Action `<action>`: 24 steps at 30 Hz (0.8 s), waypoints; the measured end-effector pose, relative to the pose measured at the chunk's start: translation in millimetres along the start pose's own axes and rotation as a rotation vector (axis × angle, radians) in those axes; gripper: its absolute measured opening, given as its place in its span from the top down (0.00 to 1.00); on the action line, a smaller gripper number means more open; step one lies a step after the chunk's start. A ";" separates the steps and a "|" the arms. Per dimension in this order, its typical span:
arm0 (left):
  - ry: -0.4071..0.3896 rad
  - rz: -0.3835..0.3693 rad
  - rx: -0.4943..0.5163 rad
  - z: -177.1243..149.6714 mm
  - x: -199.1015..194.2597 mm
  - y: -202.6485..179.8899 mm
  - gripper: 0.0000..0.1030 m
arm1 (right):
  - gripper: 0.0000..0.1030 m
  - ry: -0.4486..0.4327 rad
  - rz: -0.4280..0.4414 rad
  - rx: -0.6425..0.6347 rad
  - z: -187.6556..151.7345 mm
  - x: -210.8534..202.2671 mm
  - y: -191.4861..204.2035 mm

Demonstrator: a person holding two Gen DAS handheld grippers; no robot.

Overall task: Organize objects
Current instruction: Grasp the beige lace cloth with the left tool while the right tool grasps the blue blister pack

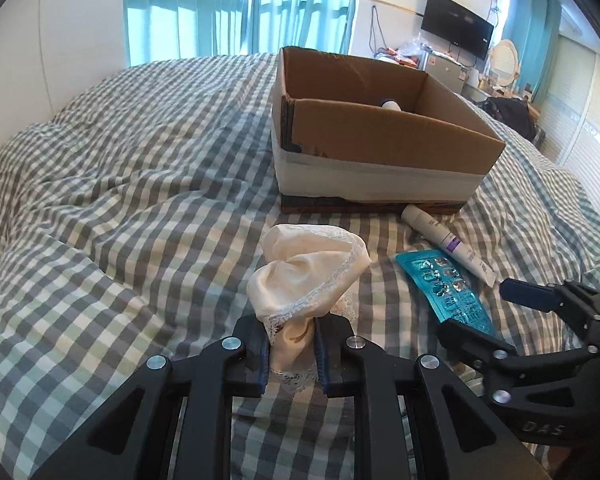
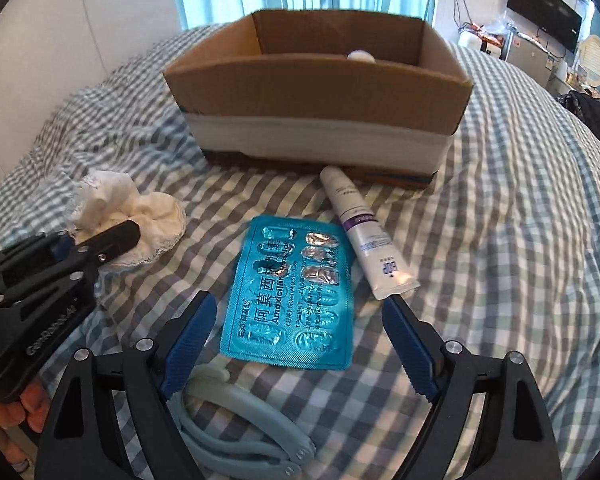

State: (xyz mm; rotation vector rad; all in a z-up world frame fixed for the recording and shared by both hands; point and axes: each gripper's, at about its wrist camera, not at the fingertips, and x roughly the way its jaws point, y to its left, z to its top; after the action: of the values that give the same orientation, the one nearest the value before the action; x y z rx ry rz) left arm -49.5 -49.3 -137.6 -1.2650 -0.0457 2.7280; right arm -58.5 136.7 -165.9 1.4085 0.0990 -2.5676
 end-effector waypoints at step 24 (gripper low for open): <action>-0.057 -0.037 0.041 13.8 -43.1 -33.7 0.82 | 0.93 -0.088 -0.079 -0.089 8.2 -51.1 -7.8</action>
State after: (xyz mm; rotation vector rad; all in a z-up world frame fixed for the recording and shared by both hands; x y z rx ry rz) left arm -28.8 -21.3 -93.1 -1.1639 -0.0177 2.7191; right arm -40.3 150.8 -118.9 1.2833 0.2559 -2.6485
